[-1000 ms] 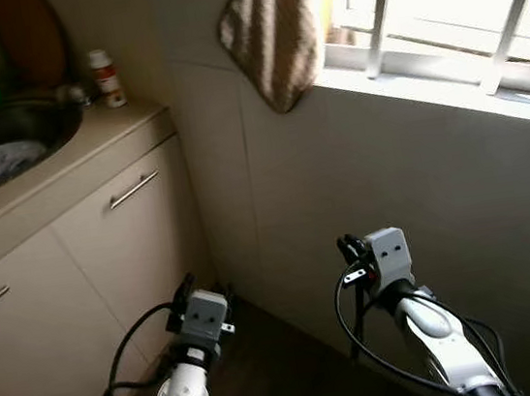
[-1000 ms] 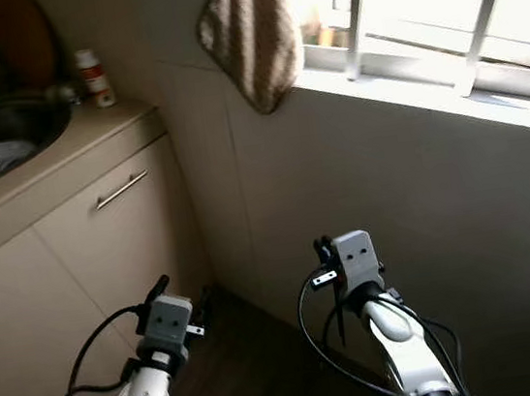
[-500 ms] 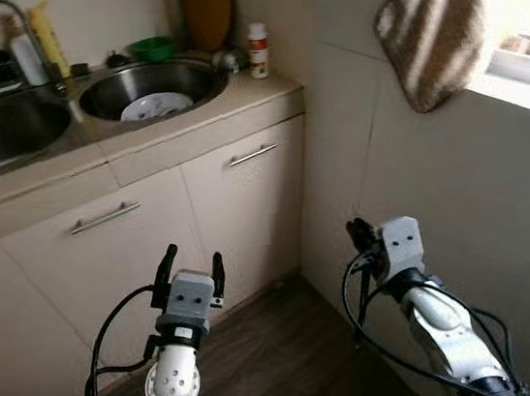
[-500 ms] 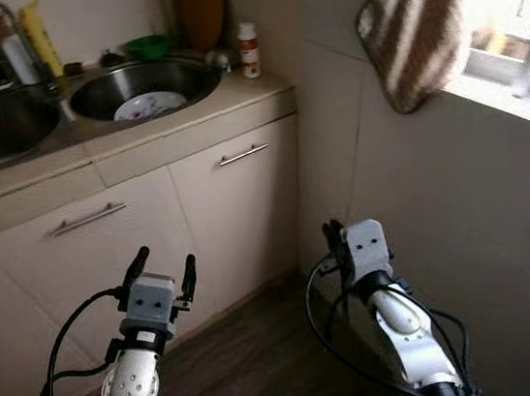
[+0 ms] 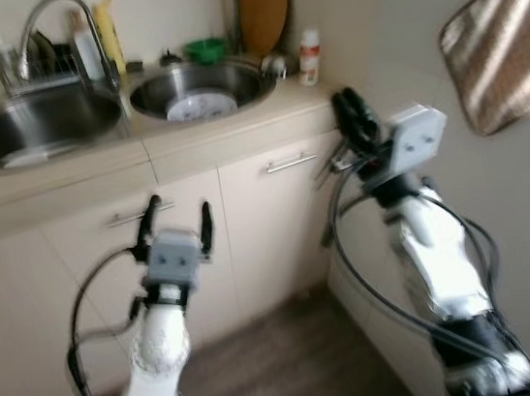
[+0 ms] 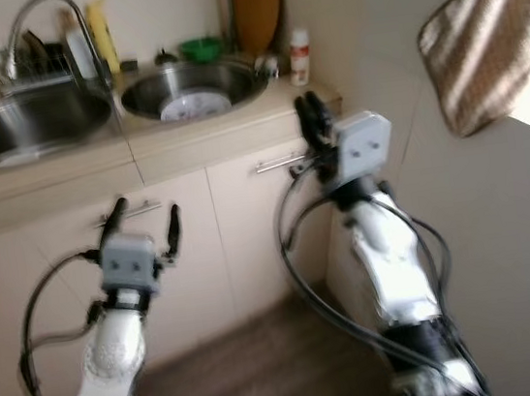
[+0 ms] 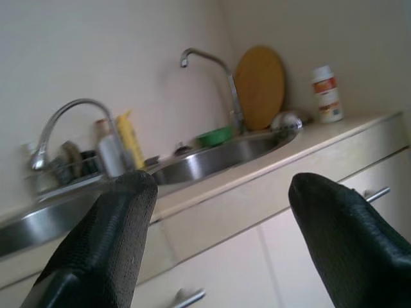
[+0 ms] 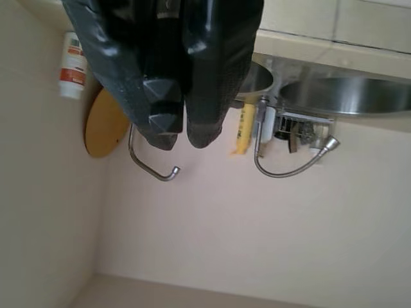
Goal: Kitchen organization
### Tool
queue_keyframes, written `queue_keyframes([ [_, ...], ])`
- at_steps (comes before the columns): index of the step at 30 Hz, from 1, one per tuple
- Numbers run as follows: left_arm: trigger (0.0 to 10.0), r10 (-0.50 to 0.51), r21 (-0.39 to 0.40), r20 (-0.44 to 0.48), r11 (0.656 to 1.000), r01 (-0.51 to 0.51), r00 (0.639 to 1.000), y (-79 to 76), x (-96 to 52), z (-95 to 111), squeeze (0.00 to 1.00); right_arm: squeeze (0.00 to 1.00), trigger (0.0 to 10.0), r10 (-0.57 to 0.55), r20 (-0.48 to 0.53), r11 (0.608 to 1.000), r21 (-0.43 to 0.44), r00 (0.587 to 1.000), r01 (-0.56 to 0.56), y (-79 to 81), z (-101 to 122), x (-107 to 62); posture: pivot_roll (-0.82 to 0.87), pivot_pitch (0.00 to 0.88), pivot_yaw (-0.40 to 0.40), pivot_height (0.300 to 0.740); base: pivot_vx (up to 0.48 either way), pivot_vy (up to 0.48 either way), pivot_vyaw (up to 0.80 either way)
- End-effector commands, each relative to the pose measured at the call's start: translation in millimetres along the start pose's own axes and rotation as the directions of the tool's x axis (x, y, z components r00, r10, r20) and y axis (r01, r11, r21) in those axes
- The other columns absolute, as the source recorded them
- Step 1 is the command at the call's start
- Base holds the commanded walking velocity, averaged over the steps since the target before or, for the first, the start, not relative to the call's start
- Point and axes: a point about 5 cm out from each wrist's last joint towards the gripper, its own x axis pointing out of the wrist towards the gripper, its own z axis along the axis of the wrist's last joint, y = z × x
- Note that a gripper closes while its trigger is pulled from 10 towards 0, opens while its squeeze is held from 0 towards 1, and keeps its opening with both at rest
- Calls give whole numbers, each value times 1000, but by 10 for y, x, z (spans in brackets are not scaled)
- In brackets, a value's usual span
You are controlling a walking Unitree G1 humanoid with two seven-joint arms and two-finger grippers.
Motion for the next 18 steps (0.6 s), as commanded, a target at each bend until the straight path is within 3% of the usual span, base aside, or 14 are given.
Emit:
queue_keyframes([
  [1, 10000, -1, -26, 66, 1000, 3, 998, -31, 85, 184, 0, 0, 0, -6, 32, 1000, -13, 999, 6, -36, 89, 68, 81, 0, -67, 740, 420, 0, 800],
  [11, 10000, 56, -8, 139, 998, -56, 989, 149, 201, 420, 0, 0, 0, -34, 108, 997, 77, 994, 26, -62, 278, 268, 95, 0, -72, 740, 433, 0, 800],
  [12, 10000, 65, -7, 148, 998, -65, 987, 181, 221, 454, 0, 0, 0, -42, 143, 994, 104, 989, 28, -72, 379, 342, 95, 0, -72, 740, 442, 0, 0],
  [18, 10000, 73, -5, 160, 997, -73, 984, 205, 257, 515, 0, 0, 0, -36, 194, 993, 121, 980, 12, -48, 516, 461, 96, 0, -75, 740, 442, 0, 133],
])
